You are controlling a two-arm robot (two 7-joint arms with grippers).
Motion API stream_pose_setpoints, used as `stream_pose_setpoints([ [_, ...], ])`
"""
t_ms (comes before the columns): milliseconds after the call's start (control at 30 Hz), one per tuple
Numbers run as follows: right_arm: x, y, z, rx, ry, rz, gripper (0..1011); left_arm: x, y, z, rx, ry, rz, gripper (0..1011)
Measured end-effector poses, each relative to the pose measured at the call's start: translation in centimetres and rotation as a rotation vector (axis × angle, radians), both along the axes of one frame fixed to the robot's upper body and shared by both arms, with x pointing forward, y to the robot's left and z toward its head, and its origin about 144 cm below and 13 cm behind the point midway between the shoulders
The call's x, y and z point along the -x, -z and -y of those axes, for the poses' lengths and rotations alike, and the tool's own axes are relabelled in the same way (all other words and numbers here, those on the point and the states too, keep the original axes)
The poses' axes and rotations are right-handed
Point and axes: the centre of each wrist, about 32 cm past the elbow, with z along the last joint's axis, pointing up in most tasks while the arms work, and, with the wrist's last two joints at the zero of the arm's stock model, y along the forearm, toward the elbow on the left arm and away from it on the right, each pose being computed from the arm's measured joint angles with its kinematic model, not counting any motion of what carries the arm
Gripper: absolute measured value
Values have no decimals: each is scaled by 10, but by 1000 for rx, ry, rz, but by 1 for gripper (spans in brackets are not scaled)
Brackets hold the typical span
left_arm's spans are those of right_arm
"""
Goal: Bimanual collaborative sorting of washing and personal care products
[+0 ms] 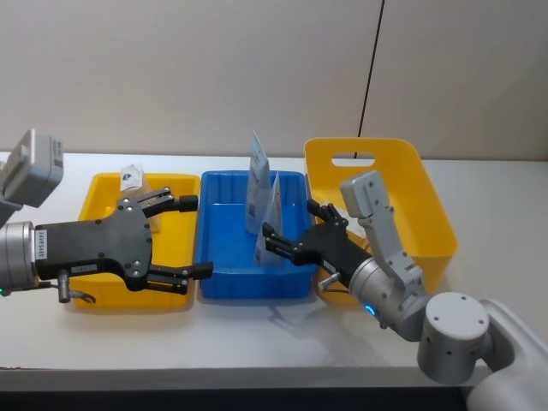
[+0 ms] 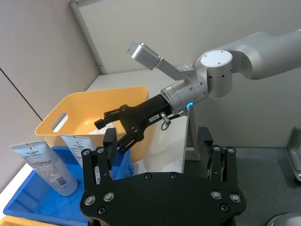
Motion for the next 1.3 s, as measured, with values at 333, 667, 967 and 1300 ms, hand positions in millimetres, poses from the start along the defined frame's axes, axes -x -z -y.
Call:
stream_pose_setpoints([
  [333,-14,6,-9,-15,-14,1,1004,0,0,0,0,0,0,1001],
  [667,-24,9,-18,-20,-20,2,1004,0,0,0,0,0,0,1001],
  [967,-29,10,-24,-19,-18,3,1004,0,0,0,0,0,0,1001],
  [1300,-32,11,-28,-17,-5,3,955,0,0,0,0,0,0,1002],
])
